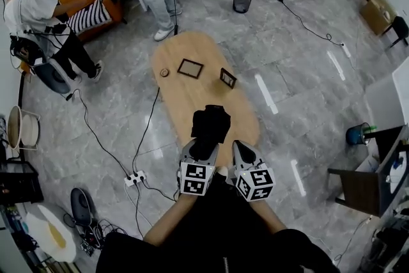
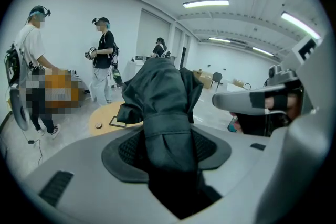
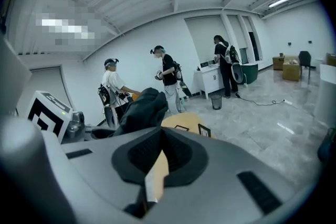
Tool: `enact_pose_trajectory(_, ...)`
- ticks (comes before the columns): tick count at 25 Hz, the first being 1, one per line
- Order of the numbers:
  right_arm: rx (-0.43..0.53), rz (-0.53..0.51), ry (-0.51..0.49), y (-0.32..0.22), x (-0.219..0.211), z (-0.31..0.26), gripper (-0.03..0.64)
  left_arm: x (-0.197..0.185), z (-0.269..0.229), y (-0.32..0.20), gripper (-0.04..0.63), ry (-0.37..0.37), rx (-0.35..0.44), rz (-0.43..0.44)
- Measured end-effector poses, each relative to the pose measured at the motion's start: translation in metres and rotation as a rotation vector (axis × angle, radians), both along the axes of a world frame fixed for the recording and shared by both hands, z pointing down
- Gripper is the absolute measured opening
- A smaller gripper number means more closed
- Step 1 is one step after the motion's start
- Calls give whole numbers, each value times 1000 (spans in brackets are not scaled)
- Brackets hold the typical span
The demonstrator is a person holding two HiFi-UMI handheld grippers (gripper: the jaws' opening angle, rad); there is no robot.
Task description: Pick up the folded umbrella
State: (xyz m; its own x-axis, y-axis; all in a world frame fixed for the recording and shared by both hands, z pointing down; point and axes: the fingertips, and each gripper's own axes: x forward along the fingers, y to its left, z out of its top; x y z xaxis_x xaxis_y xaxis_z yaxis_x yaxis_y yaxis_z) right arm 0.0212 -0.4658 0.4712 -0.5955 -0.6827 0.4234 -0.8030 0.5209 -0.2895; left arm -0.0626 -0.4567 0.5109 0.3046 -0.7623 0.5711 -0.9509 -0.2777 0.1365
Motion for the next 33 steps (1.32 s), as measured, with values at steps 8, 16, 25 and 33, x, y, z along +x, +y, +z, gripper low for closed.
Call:
enact_pose_trajectory(8, 37, -44, 14, 1, -2, -11, 11, -2, -6, 11, 225, -3, 28, -6)
enact_pose_trajectory(16, 25, -71, 23, 9, -9, -8, 11, -7, -7, 16, 224, 11, 24, -21)
enact_pose_trajectory(25, 17, -76, 34, 11, -8, -4, 11, -8, -5, 19, 225, 20, 21, -28)
enact_pose_trajectory(33, 11, -73, 38, 11, 0, 0, 9, -2, -2, 18, 225, 21, 18, -30)
